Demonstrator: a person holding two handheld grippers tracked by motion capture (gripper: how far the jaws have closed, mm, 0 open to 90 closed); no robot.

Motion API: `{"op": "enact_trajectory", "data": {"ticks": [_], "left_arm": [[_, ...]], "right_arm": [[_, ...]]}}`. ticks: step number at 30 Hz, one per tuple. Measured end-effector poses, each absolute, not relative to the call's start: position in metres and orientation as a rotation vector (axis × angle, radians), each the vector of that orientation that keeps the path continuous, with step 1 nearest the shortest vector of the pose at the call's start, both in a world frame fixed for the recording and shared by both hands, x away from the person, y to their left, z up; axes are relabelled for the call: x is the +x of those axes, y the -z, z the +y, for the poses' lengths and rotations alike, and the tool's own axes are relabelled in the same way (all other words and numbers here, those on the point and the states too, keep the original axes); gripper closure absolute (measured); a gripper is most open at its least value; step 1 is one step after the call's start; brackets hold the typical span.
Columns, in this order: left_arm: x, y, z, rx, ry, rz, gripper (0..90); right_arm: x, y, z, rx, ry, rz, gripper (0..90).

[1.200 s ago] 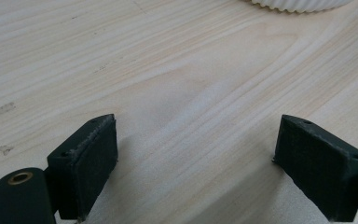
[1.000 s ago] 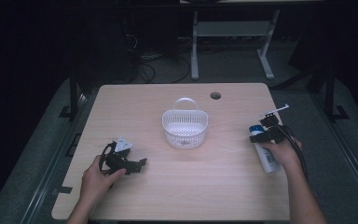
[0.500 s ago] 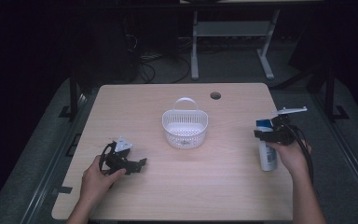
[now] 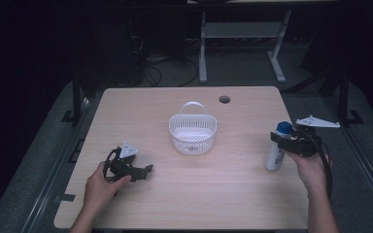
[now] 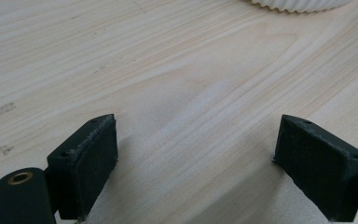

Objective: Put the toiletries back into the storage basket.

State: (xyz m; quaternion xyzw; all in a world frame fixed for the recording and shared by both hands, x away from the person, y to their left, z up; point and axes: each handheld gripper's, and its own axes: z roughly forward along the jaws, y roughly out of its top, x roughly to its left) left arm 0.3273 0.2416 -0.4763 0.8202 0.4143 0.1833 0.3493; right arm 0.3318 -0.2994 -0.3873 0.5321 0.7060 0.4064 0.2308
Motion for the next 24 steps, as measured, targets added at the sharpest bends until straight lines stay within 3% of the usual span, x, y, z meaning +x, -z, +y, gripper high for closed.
{"op": "enact_trajectory", "data": {"ticks": [24], "left_arm": [[0.328,0.476,0.241,2.123,-0.475,1.075,12.6]], "right_arm": [[0.323,0.364,-0.302,1.401,-1.218,1.869,36.1]]}}
